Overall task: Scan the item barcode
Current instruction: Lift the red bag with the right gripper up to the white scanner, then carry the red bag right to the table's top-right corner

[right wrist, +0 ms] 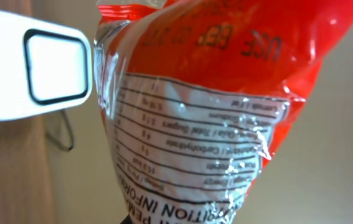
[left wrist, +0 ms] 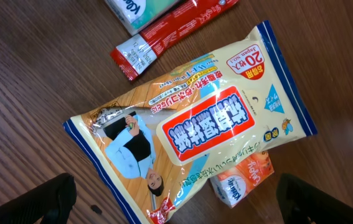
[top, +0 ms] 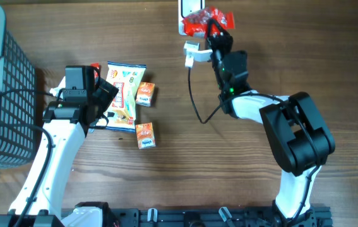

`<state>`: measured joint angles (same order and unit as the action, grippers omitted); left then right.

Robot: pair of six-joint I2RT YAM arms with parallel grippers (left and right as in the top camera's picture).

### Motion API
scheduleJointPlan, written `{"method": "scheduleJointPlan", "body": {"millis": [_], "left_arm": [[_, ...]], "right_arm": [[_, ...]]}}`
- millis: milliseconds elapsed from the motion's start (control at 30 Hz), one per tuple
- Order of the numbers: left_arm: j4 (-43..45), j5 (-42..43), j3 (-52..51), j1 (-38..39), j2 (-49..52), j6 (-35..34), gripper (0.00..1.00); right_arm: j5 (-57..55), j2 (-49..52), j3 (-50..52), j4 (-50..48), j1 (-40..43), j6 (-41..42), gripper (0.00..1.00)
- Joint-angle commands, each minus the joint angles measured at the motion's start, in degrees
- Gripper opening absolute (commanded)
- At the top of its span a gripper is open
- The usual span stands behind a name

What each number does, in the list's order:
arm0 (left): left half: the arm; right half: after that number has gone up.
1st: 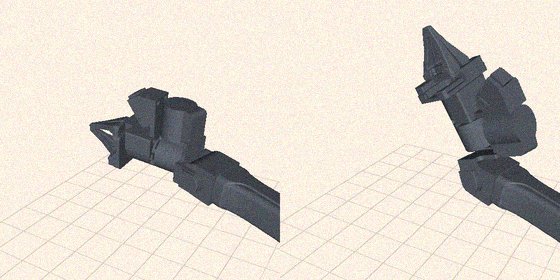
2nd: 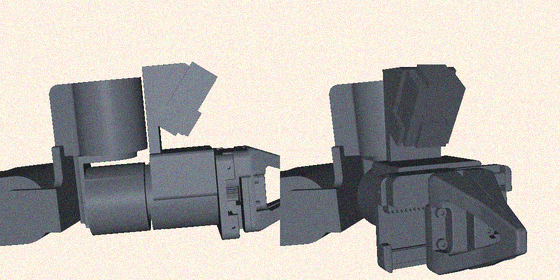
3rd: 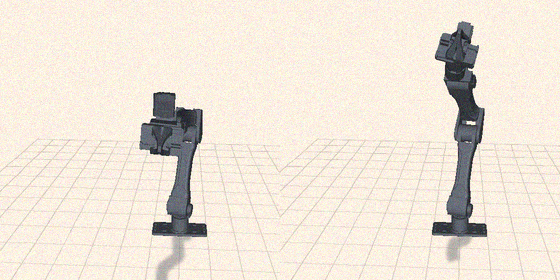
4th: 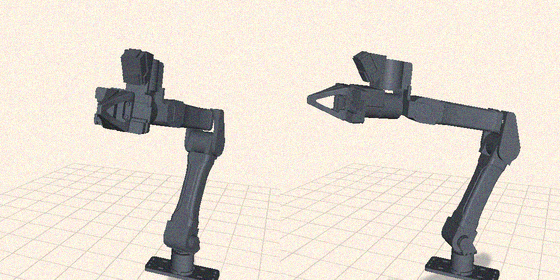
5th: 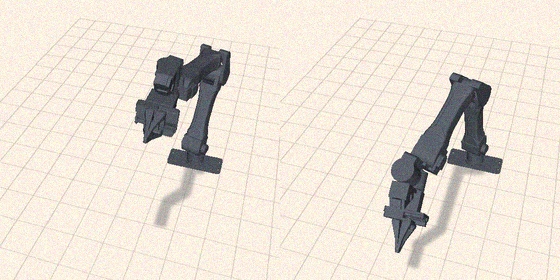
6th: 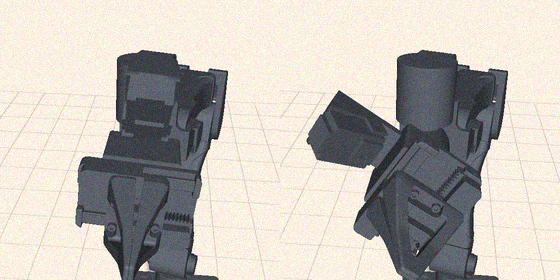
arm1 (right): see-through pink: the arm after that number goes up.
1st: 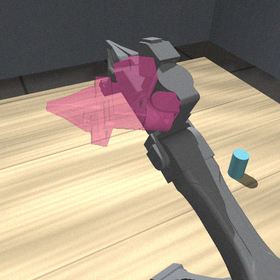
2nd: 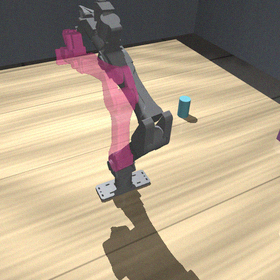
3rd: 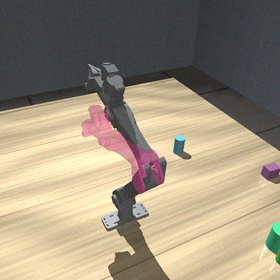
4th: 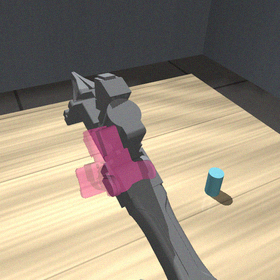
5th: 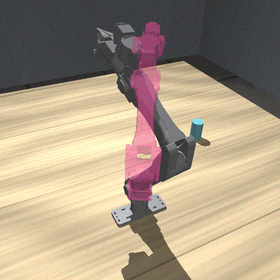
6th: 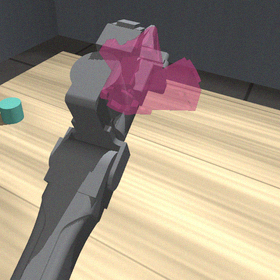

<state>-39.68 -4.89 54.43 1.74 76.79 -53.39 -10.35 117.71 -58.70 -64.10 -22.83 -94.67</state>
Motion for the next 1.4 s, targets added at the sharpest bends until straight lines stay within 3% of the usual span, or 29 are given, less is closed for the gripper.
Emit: {"method": "scheduleJointPlan", "body": {"millis": [0,267,700,1000,1367], "left_arm": [[-0.04,-0.98,-0.31,-0.37,-0.76,0.70,1.00],[-0.02,-0.98,-0.31,-0.37,-0.76,0.68,1.00],[-0.02,-0.98,-0.31,-0.37,-0.76,0.68,1.00],[-0.04,-0.98,-0.31,-0.37,-0.76,0.68,1.00],[-0.04,-0.98,-0.31,-0.37,-0.76,0.68,1.00]], "right_arm": [[6.19,1.79,-7.56,1.42,1.14,0.44,0.04],[7.85,6.88,-18.97,4.87,4.48,5.68,0.04],[9.99,18.51,-24.48,0.52,7.72,6.23,0.04],[9.97,19.04,-30.40,0.70,7.72,9.42,0.05],[4.72,19.04,-30.67,3.06,9.88,12.13,0.04]]}}
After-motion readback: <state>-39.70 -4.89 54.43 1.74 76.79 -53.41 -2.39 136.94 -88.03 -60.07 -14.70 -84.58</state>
